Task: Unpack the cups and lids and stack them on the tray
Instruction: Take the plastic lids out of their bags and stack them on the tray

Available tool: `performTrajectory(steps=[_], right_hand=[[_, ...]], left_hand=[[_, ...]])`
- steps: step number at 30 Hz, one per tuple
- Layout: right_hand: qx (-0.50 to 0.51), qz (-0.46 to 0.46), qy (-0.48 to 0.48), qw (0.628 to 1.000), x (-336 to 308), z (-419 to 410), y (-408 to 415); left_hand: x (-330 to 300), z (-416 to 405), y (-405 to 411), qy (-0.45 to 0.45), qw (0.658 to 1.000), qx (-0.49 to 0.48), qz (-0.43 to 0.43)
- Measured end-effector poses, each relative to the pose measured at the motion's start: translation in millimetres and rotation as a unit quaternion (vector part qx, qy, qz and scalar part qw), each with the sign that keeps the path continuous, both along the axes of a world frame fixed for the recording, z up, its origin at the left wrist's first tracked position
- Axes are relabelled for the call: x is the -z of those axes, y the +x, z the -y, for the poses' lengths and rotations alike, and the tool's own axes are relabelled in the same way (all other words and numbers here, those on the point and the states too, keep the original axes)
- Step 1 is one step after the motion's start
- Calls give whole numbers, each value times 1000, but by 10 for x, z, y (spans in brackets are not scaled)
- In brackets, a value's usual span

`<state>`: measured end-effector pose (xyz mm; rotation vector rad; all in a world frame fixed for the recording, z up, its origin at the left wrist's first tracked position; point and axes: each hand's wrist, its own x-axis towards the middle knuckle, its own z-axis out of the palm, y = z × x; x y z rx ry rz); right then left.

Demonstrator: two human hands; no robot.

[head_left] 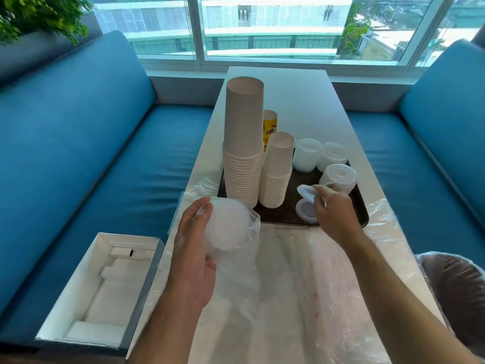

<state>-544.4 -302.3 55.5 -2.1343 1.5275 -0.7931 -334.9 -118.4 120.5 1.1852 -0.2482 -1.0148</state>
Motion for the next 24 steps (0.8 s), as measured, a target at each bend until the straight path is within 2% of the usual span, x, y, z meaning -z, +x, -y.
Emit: performTrajectory(steps=[5, 10, 19, 22, 24], right_hand=[[0, -204, -7, 979, 430, 295, -46], [-33, -321, 27, 946, 470, 233, 16], [-50, -338, 57, 938, 365, 242, 56], [-48, -274, 27, 960, 193, 145, 96], [-61, -173, 5, 983, 1, 28, 173]], left_hand=[[-12, -10, -23, -3, 1000, 11, 14], [-43, -34, -3, -12, 1000, 14, 12], [-57, -3, -12, -7, 1000, 15, 21], [-59, 3, -28, -9, 1000, 19, 20], [-76, 6, -50, -14, 999, 23, 22]])
